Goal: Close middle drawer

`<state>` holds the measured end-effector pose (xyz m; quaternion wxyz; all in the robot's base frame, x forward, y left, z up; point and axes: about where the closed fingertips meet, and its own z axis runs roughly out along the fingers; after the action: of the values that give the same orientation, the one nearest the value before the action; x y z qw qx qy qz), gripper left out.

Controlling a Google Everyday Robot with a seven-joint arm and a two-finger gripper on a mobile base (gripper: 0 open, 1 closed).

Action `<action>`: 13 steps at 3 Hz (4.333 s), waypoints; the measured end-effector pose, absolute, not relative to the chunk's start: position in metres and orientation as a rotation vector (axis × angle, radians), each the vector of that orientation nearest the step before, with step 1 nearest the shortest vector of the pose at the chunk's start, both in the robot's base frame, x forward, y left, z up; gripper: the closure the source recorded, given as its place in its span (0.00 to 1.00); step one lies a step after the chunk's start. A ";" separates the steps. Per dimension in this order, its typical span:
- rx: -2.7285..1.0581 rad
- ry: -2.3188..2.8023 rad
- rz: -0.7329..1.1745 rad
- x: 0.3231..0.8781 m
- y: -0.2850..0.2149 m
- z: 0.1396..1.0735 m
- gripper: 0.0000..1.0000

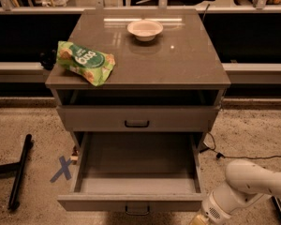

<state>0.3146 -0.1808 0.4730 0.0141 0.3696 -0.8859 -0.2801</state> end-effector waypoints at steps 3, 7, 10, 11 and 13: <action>0.934 -3.133 -0.689 0.386 -0.194 0.369 1.00; 0.703 -3.456 -0.665 0.472 -0.232 0.382 1.00; 0.917 -3.527 -0.846 0.574 -0.182 0.425 1.00; 0.984 -3.538 -0.891 0.597 -0.165 0.441 1.00; 0.922 -3.593 -0.848 0.570 -0.184 0.448 1.00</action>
Offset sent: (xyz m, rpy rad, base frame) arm 0.0338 -0.0345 -0.1398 -0.1635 -0.1448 -0.3182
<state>0.5705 -0.1840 0.4477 -0.3255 0.2292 -0.8928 -0.2107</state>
